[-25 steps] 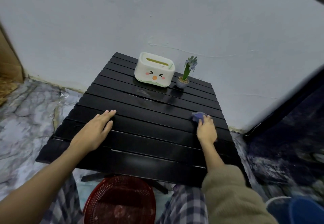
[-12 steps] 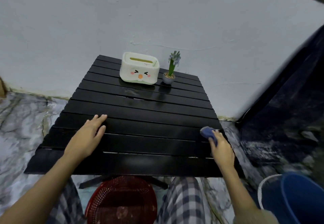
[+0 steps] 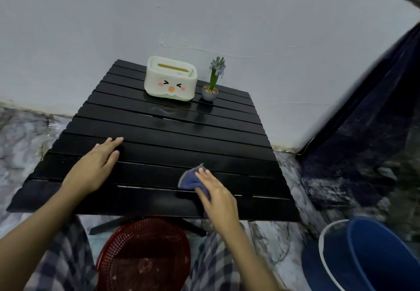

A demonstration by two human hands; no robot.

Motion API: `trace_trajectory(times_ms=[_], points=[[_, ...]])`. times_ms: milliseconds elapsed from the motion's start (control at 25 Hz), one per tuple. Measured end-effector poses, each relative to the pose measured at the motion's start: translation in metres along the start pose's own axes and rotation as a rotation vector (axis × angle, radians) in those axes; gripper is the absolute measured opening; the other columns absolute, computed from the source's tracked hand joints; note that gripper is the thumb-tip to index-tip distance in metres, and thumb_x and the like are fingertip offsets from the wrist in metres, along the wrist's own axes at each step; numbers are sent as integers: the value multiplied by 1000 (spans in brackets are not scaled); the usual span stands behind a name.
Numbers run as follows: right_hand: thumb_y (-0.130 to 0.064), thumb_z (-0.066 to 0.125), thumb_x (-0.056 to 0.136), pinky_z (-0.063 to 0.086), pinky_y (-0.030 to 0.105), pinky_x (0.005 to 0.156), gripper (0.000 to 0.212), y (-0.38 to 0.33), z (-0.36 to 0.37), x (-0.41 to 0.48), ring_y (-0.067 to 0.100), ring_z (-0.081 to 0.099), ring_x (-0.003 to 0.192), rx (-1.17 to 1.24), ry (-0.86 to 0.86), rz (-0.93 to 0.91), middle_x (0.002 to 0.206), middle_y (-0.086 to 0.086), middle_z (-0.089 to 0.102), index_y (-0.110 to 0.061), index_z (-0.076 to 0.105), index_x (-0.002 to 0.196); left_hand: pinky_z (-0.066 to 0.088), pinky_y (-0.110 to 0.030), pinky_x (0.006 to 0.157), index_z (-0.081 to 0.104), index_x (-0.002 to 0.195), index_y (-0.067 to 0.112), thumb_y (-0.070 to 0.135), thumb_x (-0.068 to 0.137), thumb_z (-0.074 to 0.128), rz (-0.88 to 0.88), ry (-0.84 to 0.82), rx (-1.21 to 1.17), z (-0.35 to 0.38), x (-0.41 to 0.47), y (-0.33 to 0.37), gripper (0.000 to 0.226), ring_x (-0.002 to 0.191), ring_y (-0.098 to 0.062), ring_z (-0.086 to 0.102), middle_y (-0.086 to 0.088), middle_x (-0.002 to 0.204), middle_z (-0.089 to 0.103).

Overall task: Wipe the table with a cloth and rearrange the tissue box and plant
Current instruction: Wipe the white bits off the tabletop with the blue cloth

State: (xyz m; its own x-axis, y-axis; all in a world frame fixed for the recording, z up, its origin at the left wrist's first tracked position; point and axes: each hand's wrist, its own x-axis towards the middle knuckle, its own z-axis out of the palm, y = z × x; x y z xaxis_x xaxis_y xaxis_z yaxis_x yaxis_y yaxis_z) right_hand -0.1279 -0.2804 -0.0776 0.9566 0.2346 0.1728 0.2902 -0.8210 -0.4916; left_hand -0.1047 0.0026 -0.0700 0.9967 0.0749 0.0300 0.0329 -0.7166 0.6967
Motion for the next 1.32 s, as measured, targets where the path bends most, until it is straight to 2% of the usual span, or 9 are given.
trace_trajectory(times_ms=[160,280,520,640,800,880,960,1160,1320], points=[[-25,46,93,39,34,101,39,75,-42,18,17,37,134,-163,135,345,144,4,43,-18,46,131,18,-37,116,33,139,22,22,96,33,-33,4,14,1,0,-6,43,142,-25,20,-14,151,29],[-25,40,94,43,44,94,38,70,-34,77,31,42,128,-209,194,503,139,14,46,-11,46,128,20,-38,116,33,139,24,24,96,32,-58,-12,11,-1,1,-6,43,141,-28,22,-14,150,30],[-25,45,93,36,37,106,40,-45,42,84,17,31,137,-90,-45,-2,146,3,40,-18,44,132,15,-35,117,30,140,17,19,95,35,-46,18,27,3,1,6,45,142,-25,19,-13,151,30],[-25,47,92,33,28,107,40,-32,25,24,10,31,137,-57,-31,-43,146,-2,40,-20,44,132,11,-35,118,27,141,14,19,95,36,-21,-16,-5,14,2,15,48,144,-22,15,-12,152,28],[-20,47,92,36,34,105,40,67,-42,-5,20,36,135,-180,170,342,144,8,42,-11,45,132,11,-38,119,27,141,13,23,94,36,108,-86,99,38,8,26,49,144,-22,15,-9,153,27],[-18,46,92,45,43,91,33,103,-66,11,33,47,122,-229,269,559,133,19,52,-5,51,122,11,-38,119,28,141,12,23,94,37,126,-68,144,44,10,27,48,144,-23,16,-10,153,27],[-19,44,92,48,44,78,29,97,-63,46,38,52,111,-236,276,615,122,21,54,-3,52,115,12,-37,119,28,141,12,23,94,38,130,-50,149,44,10,26,49,143,-22,17,-10,152,28],[-21,45,93,36,35,105,40,22,1,66,23,36,134,-138,54,168,143,9,44,-11,45,132,14,-34,119,29,140,14,21,94,38,144,-36,162,44,12,21,48,143,-18,20,-7,151,31],[-20,51,91,28,21,107,43,38,-25,-11,2,28,134,-67,-5,0,140,-15,35,-23,43,133,13,-33,119,31,139,14,21,94,38,151,-29,192,45,12,17,47,143,-17,19,-5,152,29]])
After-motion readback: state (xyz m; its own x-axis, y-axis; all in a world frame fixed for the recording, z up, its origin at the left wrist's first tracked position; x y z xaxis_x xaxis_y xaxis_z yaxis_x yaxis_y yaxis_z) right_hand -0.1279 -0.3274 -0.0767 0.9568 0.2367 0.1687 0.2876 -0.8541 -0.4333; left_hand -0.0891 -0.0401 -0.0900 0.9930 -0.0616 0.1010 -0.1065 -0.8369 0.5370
